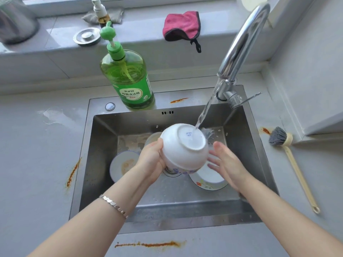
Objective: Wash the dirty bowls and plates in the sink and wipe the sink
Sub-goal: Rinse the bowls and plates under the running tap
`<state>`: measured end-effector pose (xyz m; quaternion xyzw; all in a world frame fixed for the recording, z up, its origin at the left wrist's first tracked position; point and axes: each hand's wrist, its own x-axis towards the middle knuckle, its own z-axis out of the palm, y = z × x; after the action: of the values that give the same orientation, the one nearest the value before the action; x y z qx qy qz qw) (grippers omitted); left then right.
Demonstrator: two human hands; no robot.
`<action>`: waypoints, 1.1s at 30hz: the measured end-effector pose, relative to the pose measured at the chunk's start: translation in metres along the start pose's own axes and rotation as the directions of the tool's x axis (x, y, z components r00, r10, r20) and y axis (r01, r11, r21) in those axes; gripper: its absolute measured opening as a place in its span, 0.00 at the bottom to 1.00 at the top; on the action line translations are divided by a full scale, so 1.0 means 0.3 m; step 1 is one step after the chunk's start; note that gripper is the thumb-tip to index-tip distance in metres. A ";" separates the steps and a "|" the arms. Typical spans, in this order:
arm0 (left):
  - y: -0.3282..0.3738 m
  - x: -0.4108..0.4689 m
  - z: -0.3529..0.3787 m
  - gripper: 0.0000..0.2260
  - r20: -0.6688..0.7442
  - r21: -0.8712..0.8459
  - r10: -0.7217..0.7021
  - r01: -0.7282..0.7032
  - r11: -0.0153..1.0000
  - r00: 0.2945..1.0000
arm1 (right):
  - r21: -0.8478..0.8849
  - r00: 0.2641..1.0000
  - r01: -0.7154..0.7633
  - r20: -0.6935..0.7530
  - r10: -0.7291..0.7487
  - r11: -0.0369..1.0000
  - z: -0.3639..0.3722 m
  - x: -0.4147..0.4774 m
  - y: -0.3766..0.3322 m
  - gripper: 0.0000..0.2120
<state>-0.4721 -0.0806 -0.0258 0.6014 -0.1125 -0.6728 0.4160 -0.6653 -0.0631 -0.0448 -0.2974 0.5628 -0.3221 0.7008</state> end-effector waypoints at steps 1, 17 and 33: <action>0.005 -0.006 -0.001 0.13 0.042 0.040 0.034 -0.036 0.999 0.999 | 0.129 0.997 -0.074 0.038 0.070 0.989 -0.011 0.009 -0.012 0.52; -0.018 -0.013 -0.144 0.27 0.222 0.255 -0.070 0.012 0.967 0.973 | -0.500 0.974 0.197 -0.001 -0.228 0.843 0.084 0.057 -0.116 0.34; -0.014 -0.031 -0.027 0.34 0.350 0.628 0.310 -0.467 0.623 0.884 | 0.316 0.856 -0.516 0.204 0.475 0.796 -0.071 -0.051 -0.098 0.26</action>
<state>-0.4672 -0.0686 -0.0240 0.5999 -0.5278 -0.5320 0.2802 -0.6922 -0.0703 -0.0167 -0.0243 0.5113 -0.2070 0.8337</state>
